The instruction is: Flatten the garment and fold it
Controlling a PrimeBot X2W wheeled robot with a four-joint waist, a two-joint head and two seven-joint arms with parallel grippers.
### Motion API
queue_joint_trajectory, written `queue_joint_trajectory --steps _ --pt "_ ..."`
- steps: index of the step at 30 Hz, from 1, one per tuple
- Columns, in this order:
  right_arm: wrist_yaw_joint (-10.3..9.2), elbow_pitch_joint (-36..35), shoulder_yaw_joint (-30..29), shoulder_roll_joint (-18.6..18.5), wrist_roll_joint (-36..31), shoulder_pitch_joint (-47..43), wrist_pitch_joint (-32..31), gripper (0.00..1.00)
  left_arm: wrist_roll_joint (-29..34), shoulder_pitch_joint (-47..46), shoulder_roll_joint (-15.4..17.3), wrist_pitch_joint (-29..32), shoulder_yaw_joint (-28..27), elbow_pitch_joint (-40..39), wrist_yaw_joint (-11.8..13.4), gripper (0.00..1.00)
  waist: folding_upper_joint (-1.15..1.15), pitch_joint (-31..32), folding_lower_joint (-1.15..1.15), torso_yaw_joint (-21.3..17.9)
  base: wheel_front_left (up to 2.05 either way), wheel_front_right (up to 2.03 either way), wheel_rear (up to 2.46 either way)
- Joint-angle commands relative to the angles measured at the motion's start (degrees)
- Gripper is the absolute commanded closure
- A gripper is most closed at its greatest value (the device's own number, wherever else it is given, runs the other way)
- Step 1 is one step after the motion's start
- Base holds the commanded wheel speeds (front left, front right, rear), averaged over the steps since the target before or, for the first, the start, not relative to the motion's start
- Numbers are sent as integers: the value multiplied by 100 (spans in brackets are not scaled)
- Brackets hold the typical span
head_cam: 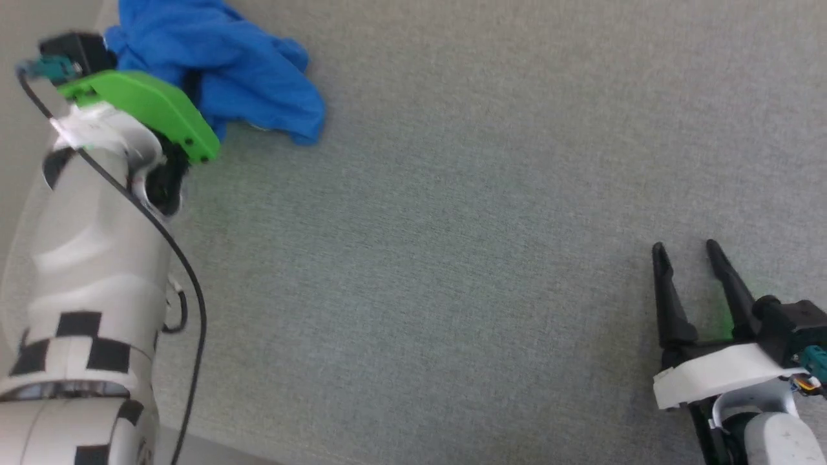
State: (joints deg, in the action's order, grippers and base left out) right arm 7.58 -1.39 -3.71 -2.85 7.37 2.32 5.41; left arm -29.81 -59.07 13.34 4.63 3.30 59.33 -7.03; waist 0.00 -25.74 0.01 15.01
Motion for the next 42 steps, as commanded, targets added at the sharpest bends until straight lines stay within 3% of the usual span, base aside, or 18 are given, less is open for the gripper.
queue_joint_trajectory --steps 1,9,18,28,32,37,38,39,42 --pt "-9 66 32 -3 60 14 68 0 45 -265 82 -101 71 -144 -31 100 0 353 -1 59 0 0 0" --pt "-9 620 215 -3 405 40 408 0 -482 -894 119 51 965 -1491 -44 100 0 1138 -1 -143 0 0 0" --pt "-9 1144 297 -3 731 56 746 0 -1525 -866 -19 1257 2179 -2832 -45 100 0 1764 -1 -948 0 0 0" --pt "-9 1324 5 -3 818 -62 893 0 -1705 900 -268 2033 3427 -2695 -46 100 0 1922 -1 -1792 0 0 0" --pt "-9 1335 -68 -3 850 -130 916 0 -1529 1631 -323 2098 3900 -2340 -40 100 0 1906 -1 -1926 0 0 0" --pt "-9 1341 -63 -3 889 -167 934 0 -1652 2081 -443 2124 3988 -2010 30 100 0 1917 -1 -1940 0 0 0" --pt "-9 1349 -51 -3 904 -163 937 0 -1717 2106 -460 2121 3926 -1988 90 53 0 1934 -1 -1924 0 0 0" --pt "-9 1358 -43 -3 917 -163 939 0 -1761 2111 -463 2112 3873 -1996 141 0 0 1960 -1 -1903 0 0 0" --pt "-9 1389 -13 -3 959 -184 946 0 -1908 2140 -401 2041 3673 -2205 272 0 0 2063 -1 -1820 0 0 0"
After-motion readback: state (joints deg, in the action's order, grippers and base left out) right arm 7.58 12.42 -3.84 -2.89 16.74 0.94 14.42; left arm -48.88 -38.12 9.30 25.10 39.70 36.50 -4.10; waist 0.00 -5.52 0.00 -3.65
